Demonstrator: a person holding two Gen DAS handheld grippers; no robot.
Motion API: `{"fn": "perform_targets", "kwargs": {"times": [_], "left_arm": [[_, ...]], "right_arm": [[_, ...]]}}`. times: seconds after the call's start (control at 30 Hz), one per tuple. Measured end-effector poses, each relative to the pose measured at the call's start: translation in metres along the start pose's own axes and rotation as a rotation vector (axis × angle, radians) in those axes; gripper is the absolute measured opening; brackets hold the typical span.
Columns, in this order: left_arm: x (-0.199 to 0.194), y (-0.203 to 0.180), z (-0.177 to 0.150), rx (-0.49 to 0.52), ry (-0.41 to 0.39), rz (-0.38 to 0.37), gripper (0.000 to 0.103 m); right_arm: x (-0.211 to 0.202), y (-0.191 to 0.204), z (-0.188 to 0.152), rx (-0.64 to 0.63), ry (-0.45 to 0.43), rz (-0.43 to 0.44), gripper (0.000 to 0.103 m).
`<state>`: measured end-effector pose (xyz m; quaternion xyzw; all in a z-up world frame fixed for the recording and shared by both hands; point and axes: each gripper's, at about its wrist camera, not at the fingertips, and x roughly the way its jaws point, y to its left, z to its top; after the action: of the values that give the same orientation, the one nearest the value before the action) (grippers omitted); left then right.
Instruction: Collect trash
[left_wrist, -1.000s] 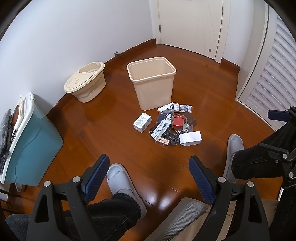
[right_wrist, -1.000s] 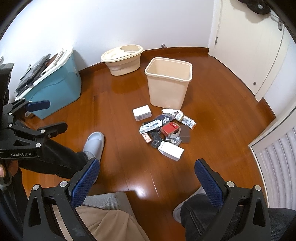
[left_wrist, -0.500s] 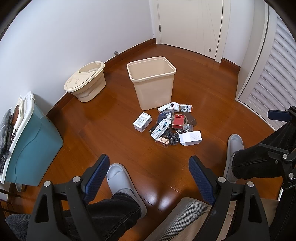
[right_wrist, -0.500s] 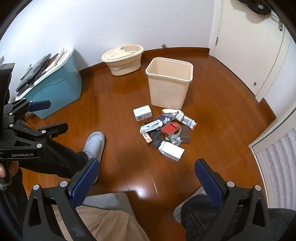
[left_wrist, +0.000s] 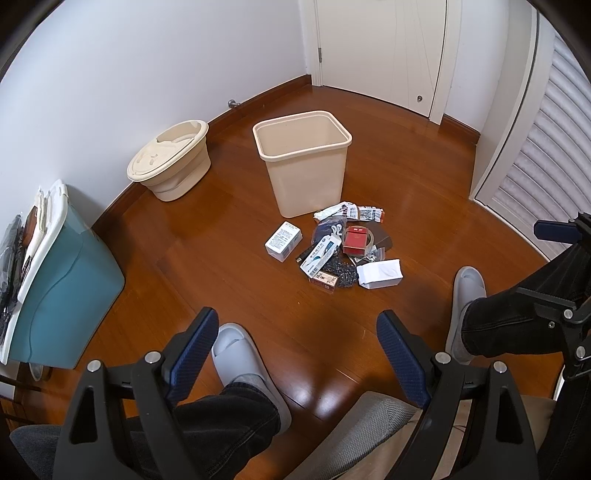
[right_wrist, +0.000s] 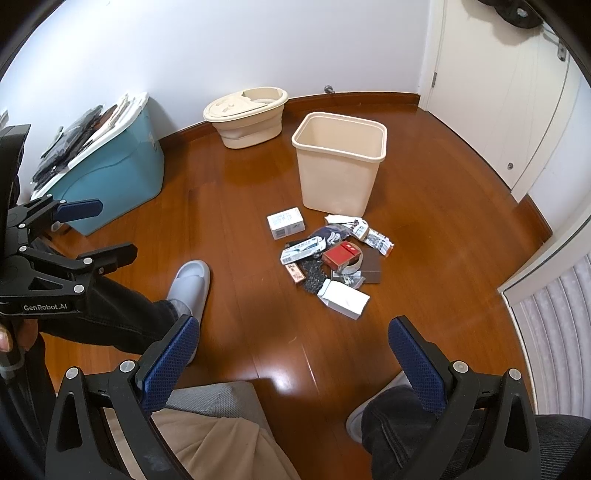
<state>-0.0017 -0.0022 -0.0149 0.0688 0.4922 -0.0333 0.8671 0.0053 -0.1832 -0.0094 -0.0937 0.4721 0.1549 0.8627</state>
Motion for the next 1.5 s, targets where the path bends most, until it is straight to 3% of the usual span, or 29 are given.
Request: {"fn": "perform_targets", "kwargs": {"times": [0.87,1.07,1.27,1.33,1.5], "left_arm": [[-0.003,0.002,-0.001,-0.028,0.000,-0.019,0.088],[0.005,0.017,0.011,-0.099,0.030,-0.034,0.088],[-0.005,0.034,0.029,-0.228,-0.020,-0.106,0.088],[0.001,0.037,0.035,-0.240,-0.016,-0.097,0.088],[0.040,0.047,0.049,-0.229,0.081,-0.022,0.088]], "right_arm": [[0.007,0.000,-0.003,0.003,0.017,0.001,0.103],[0.010,-0.016,0.008,0.075,0.088,0.049,0.103],[0.005,-0.013,0.043,-0.074,0.134,-0.016,0.103],[0.008,-0.006,0.062,-0.175,0.176,-0.025,0.103],[0.028,0.007,0.109,-0.469,0.266,-0.035,0.103]]}}
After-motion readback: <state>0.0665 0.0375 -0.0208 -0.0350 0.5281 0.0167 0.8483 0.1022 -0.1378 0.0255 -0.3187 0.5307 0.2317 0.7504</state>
